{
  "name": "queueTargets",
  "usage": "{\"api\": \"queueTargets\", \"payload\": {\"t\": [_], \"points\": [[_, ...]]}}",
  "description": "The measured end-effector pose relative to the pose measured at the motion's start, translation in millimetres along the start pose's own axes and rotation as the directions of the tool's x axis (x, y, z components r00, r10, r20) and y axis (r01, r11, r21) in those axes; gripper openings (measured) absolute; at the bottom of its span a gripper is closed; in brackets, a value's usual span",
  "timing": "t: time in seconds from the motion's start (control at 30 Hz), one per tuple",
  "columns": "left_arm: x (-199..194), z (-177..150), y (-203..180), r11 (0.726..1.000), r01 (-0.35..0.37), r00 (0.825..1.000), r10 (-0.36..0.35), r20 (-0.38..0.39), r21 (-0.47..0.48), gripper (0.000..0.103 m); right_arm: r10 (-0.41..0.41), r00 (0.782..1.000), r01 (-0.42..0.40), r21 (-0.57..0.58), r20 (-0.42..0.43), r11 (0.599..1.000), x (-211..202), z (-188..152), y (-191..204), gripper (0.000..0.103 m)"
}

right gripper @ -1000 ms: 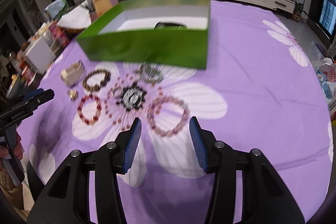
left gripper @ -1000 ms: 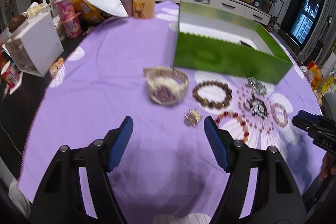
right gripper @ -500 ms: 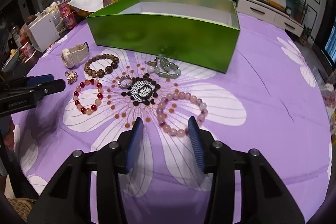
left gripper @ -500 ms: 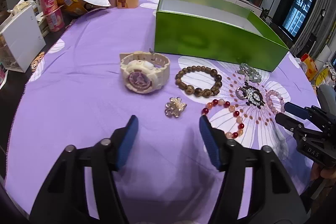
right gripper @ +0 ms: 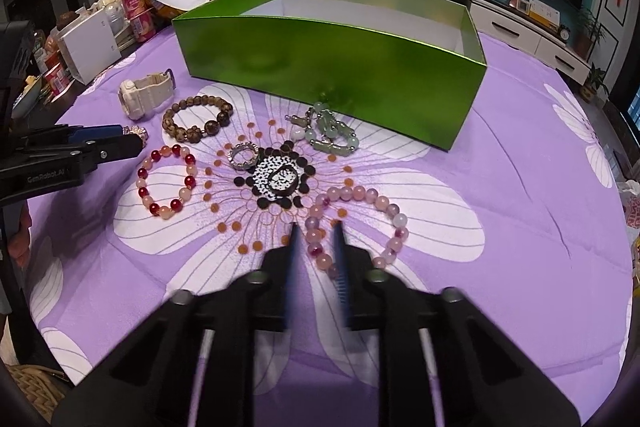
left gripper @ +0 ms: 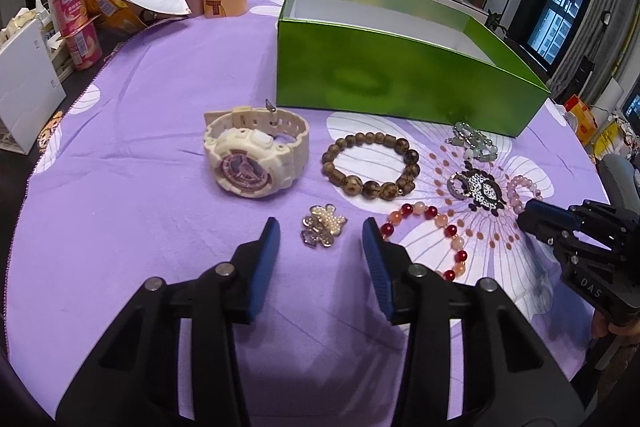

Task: Organize jewelry
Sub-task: 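Grasp the gold flower brooch with left tool while right tool grasps pink bracelet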

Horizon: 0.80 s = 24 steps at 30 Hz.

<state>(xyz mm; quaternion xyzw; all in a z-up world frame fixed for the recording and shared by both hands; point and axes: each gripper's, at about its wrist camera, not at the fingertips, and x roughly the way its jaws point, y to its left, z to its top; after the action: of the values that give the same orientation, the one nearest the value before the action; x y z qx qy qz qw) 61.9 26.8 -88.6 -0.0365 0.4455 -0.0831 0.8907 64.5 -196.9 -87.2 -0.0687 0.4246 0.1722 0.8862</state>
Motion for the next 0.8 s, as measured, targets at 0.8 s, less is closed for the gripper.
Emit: {"api": "queueTargets", "payload": {"t": [0.8], "points": [[-12,2,-10,0.999,0.02,0.999,-0.021,0.038,0.026,0.023,0.112,0.989,-0.13,0.197,0.099,0.972,-31,9,-32,0.007]]}}
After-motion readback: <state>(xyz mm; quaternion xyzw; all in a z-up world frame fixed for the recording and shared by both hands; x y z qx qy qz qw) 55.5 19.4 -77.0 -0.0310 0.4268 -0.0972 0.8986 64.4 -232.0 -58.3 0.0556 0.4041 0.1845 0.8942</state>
